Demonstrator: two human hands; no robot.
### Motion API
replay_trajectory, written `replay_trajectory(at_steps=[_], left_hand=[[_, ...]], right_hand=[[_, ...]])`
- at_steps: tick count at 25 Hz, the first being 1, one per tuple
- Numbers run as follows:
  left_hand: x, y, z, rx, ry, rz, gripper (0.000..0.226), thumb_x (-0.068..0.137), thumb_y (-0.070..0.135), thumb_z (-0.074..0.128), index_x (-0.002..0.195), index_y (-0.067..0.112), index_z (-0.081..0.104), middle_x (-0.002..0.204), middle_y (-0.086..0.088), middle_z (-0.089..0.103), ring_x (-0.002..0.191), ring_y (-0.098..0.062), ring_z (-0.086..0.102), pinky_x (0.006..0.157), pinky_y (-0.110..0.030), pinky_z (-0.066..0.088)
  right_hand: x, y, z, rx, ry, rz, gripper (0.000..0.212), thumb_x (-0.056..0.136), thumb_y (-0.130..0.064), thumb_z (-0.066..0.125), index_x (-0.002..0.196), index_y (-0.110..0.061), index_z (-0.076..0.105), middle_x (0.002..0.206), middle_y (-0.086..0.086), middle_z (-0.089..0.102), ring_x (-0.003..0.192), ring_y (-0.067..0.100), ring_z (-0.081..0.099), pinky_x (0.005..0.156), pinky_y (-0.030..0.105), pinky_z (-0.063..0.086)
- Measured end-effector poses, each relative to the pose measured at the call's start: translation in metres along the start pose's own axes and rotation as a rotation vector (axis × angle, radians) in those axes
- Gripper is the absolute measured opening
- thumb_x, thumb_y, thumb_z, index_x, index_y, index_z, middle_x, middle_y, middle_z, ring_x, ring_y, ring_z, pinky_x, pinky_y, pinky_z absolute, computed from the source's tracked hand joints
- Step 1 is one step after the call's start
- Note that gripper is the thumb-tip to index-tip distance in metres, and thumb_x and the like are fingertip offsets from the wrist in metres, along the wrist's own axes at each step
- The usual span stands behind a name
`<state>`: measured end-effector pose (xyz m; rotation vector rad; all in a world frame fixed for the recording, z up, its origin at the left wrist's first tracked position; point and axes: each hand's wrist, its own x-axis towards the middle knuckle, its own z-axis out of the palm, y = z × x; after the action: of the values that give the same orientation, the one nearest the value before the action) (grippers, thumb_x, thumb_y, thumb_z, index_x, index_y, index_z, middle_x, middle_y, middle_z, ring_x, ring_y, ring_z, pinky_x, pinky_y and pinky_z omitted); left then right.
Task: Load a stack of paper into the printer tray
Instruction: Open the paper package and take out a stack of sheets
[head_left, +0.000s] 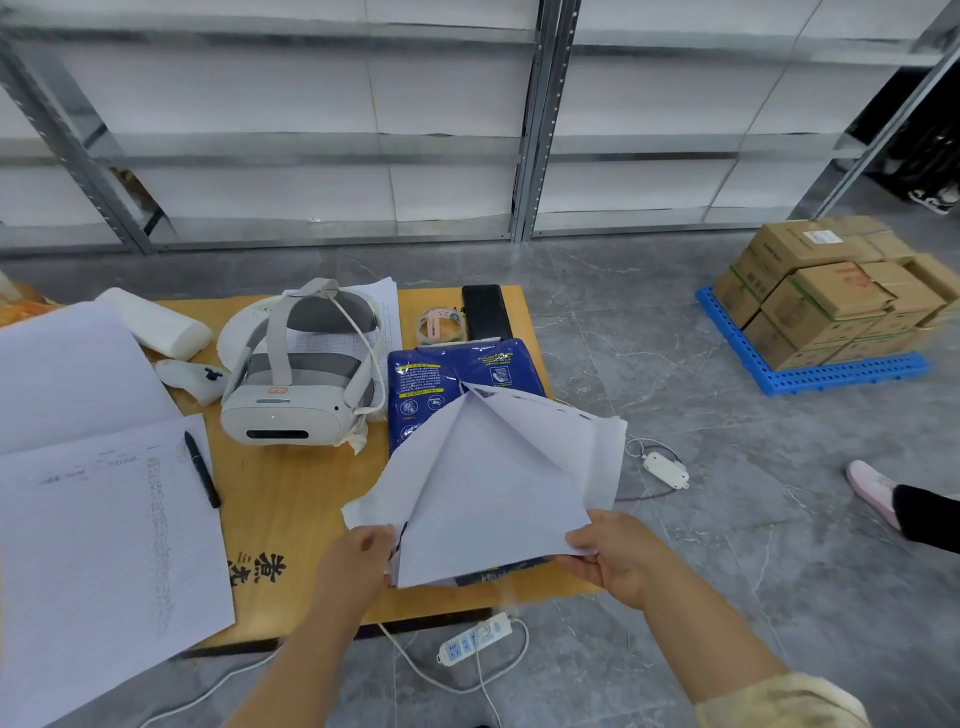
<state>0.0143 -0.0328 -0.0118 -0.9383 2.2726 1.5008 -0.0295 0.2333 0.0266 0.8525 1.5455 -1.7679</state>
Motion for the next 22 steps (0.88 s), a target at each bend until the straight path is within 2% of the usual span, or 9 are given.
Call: replay_trajectory(at_steps=[3, 5, 7, 10, 15, 18, 20, 22], left_hand=[[-0.012, 0.006, -0.005, -0.199, -0.118, -0.212, 0.030, 0.088, 0.032, 0.060, 0.099, 0.004, 0.063, 0.095, -0.011, 0.068, 0.083, -0.023, 0.066, 0.066, -0.032, 0.055], [-0.022, 0.008, -0.006, -0.338, -0.233, -0.323, 0.029, 0.086, 0.023, 0.065, 0.107, 0.003, 0.058, 0.106, -0.015, 0.066, 0.089, -0.027, 0.066, 0.066, -0.036, 0.058], [-0.034, 0.011, -0.003, -0.437, -0.267, -0.358, 0.025, 0.088, 0.008, 0.062, 0.109, -0.002, 0.054, 0.104, -0.017, 0.064, 0.086, -0.027, 0.065, 0.061, -0.035, 0.057], [-0.058, 0.013, -0.006, -0.415, -0.240, -0.320, 0.017, 0.089, -0.004, 0.055, 0.104, -0.009, 0.054, 0.089, -0.018, 0.062, 0.074, -0.027, 0.060, 0.047, -0.030, 0.052], [-0.101, 0.000, -0.023, -0.340, -0.230, -0.261, 0.009, 0.087, -0.004, 0.057, 0.093, -0.011, 0.056, 0.087, -0.021, 0.061, 0.072, -0.028, 0.058, 0.056, -0.035, 0.051], [-0.139, -0.005, -0.036, -0.333, -0.240, -0.221, 0.007, 0.089, -0.003, 0.056, 0.083, -0.006, 0.054, 0.082, -0.018, 0.059, 0.070, -0.024, 0.057, 0.057, -0.034, 0.050], [-0.162, -0.011, -0.041, -0.347, -0.246, -0.190, 0.011, 0.089, -0.003, 0.056, 0.079, -0.003, 0.052, 0.081, -0.016, 0.059, 0.069, -0.022, 0.056, 0.053, -0.032, 0.051], [-0.184, -0.016, -0.045, -0.362, -0.252, -0.164, 0.013, 0.089, -0.004, 0.055, 0.077, -0.001, 0.051, 0.079, -0.014, 0.058, 0.068, -0.021, 0.056, 0.045, -0.029, 0.053]], right_hand=[[-0.017, -0.001, -0.005, -0.053, -0.044, -0.011, 0.029, 0.086, 0.015, 0.044, 0.107, -0.001, 0.056, 0.091, 0.014, 0.064, 0.069, 0.025, 0.068, 0.044, 0.022, 0.055], [-0.032, -0.001, -0.005, -0.077, -0.085, -0.031, 0.030, 0.085, 0.016, 0.042, 0.104, 0.000, 0.057, 0.091, 0.016, 0.065, 0.060, 0.023, 0.072, 0.044, 0.021, 0.054], [-0.046, 0.004, -0.007, -0.106, -0.102, -0.041, 0.032, 0.084, 0.017, 0.040, 0.108, 0.002, 0.057, 0.089, 0.018, 0.066, 0.058, 0.022, 0.072, 0.045, 0.021, 0.055], [-0.072, 0.018, -0.008, -0.144, -0.106, -0.068, 0.036, 0.084, 0.016, 0.039, 0.114, 0.005, 0.057, 0.086, 0.019, 0.068, 0.060, 0.022, 0.072, 0.046, 0.021, 0.055], [-0.124, 0.052, -0.009, -0.120, -0.080, -0.115, 0.031, 0.085, 0.017, 0.039, 0.110, 0.008, 0.056, 0.088, 0.021, 0.067, 0.059, 0.024, 0.073, 0.046, 0.021, 0.056], [-0.161, 0.076, -0.010, -0.072, -0.062, -0.139, 0.020, 0.086, 0.017, 0.040, 0.098, 0.010, 0.055, 0.085, 0.021, 0.066, 0.055, 0.024, 0.072, 0.044, 0.022, 0.056], [-0.183, 0.093, -0.013, -0.061, -0.040, -0.155, 0.017, 0.086, 0.017, 0.041, 0.090, 0.008, 0.055, 0.085, 0.022, 0.065, 0.054, 0.024, 0.072, 0.044, 0.022, 0.056], [-0.202, 0.109, -0.016, -0.049, -0.018, -0.179, 0.016, 0.087, 0.016, 0.042, 0.090, 0.006, 0.054, 0.087, 0.022, 0.065, 0.055, 0.024, 0.072, 0.044, 0.023, 0.056]])
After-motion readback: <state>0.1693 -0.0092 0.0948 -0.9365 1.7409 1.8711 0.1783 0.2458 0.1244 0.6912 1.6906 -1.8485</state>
